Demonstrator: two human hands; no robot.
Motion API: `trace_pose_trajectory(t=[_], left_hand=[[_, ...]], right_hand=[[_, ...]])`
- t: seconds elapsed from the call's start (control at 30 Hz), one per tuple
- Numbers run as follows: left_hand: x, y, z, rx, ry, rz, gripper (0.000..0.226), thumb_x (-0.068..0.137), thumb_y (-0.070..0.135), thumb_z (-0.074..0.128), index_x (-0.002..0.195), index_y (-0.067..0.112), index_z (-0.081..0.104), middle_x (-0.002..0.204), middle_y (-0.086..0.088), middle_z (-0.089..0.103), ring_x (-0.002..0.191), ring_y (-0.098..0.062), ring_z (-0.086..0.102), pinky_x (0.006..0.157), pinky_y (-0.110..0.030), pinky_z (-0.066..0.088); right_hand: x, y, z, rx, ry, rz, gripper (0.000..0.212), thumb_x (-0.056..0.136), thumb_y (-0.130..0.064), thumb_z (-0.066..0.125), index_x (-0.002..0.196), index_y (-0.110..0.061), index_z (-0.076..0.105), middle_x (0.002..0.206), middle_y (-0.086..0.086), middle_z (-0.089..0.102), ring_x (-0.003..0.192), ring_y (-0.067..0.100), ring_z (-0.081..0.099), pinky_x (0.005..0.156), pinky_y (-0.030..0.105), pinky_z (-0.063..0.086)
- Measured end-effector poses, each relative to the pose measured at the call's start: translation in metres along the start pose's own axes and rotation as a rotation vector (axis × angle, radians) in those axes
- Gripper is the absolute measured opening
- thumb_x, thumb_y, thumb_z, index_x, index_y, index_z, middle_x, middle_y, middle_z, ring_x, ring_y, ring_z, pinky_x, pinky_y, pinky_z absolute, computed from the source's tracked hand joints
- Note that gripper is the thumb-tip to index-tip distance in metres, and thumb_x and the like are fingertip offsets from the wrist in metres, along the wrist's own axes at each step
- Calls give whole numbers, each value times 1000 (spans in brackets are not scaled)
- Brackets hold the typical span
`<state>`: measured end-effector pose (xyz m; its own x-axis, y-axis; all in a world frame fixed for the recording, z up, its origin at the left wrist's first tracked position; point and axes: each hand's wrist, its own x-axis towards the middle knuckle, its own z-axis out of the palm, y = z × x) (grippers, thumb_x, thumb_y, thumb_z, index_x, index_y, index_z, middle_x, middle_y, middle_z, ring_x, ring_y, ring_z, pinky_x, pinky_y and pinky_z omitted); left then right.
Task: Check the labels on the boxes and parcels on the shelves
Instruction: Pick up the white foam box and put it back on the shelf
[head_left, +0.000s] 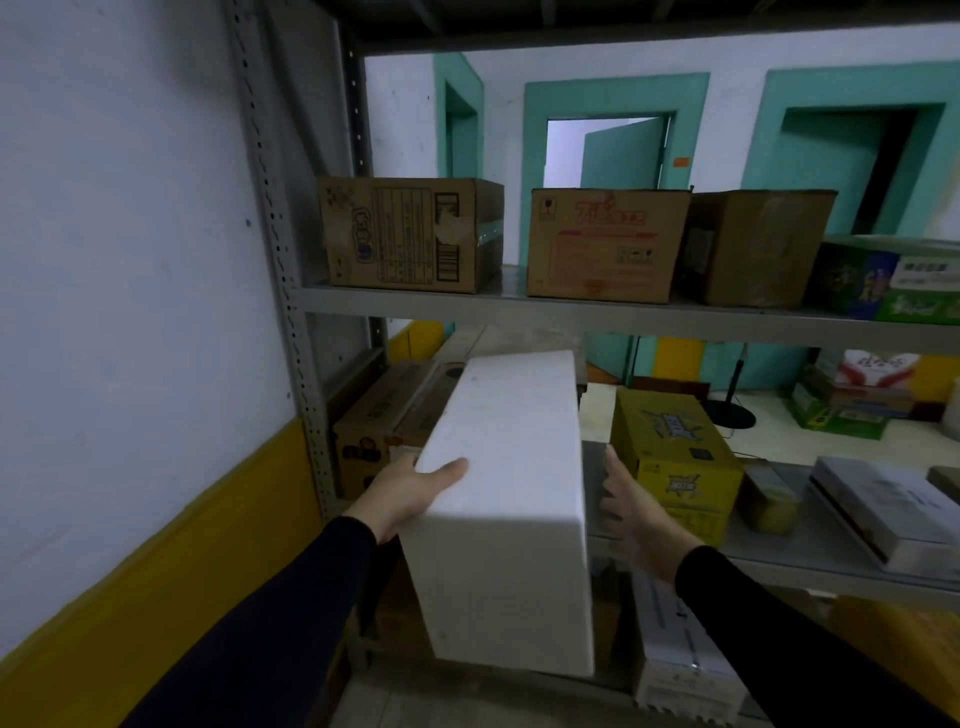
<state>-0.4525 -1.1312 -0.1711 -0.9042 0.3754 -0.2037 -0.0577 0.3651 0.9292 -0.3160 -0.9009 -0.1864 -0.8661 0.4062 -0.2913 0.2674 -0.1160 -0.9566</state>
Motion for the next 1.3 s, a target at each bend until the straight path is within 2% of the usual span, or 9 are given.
trace_pose_trajectory(t=[0.1, 0.2, 0.53, 0.67, 0.77, 0.97, 1.07, 1.17, 1.3], left_hand=[[5, 2, 10, 269, 19, 116, 78, 70, 70, 73, 126, 20, 54, 123, 3, 63, 106, -18, 63, 94, -41, 53], [6, 6, 20, 410, 41, 166, 100, 69, 77, 67, 143, 14, 42, 142, -2, 53, 124, -23, 54, 100, -42, 49], [5, 10, 34, 485, 52, 157, 89, 72, 76, 65, 134, 14, 49, 133, -1, 58, 117, -23, 58, 96, -42, 51], [7, 21, 30, 155, 12, 85, 52, 89, 67, 53, 110, 20, 60, 118, -2, 65, 103, -21, 62, 97, -44, 51], [20, 2, 6, -34, 56, -95, 79, 79, 79, 47, 128, 20, 63, 129, -6, 63, 117, -26, 58, 105, -48, 45], [24, -44, -24, -312, -103, -318, 82, 46, 66, 86, 116, 24, 72, 113, -19, 70, 106, -40, 64, 92, -57, 51], [33, -47, -29, -336, -89, -276, 78, 54, 63, 86, 117, 20, 71, 110, -19, 71, 103, -39, 66, 86, -54, 55], [39, -41, -25, -224, -37, -207, 61, 76, 58, 77, 115, 13, 67, 106, -14, 70, 97, -32, 66, 78, -45, 56], [50, -37, -12, -93, -16, -62, 42, 86, 49, 71, 104, 12, 68, 95, -5, 72, 85, -23, 69, 67, -34, 57]], right_hand=[[7, 3, 6, 33, -74, 77, 69, 93, -71, 41, 137, -19, 53, 132, 9, 62, 119, 32, 59, 108, 47, 43], [16, 15, 6, 7, -28, 45, 55, 97, -57, 51, 132, -15, 57, 120, 7, 69, 109, 28, 66, 93, 41, 54], [22, 29, -8, 23, -10, 35, 69, 78, -62, 74, 126, -13, 61, 115, 10, 74, 103, 32, 72, 92, 51, 57], [19, 23, -18, 84, 24, 38, 48, 96, -45, 62, 123, -6, 62, 105, 6, 76, 94, 25, 73, 84, 39, 58], [11, 11, -31, 166, 41, 75, 36, 101, -42, 54, 119, -12, 62, 107, 15, 76, 98, 36, 72, 93, 51, 55], [7, 0, -40, 321, 44, 119, 32, 101, -47, 50, 116, -19, 55, 90, 21, 76, 67, 34, 73, 56, 44, 61], [17, 6, -36, 51, 152, 73, 43, 101, -47, 52, 127, -13, 55, 113, 21, 70, 91, 36, 70, 82, 49, 60], [25, 6, -29, -251, 294, -82, 48, 102, -41, 52, 140, -12, 52, 132, 11, 60, 121, 31, 57, 109, 48, 42], [27, -7, -2, -63, 119, 31, 48, 96, -71, 33, 106, -34, 63, 110, 0, 69, 101, 23, 65, 88, 43, 51]])
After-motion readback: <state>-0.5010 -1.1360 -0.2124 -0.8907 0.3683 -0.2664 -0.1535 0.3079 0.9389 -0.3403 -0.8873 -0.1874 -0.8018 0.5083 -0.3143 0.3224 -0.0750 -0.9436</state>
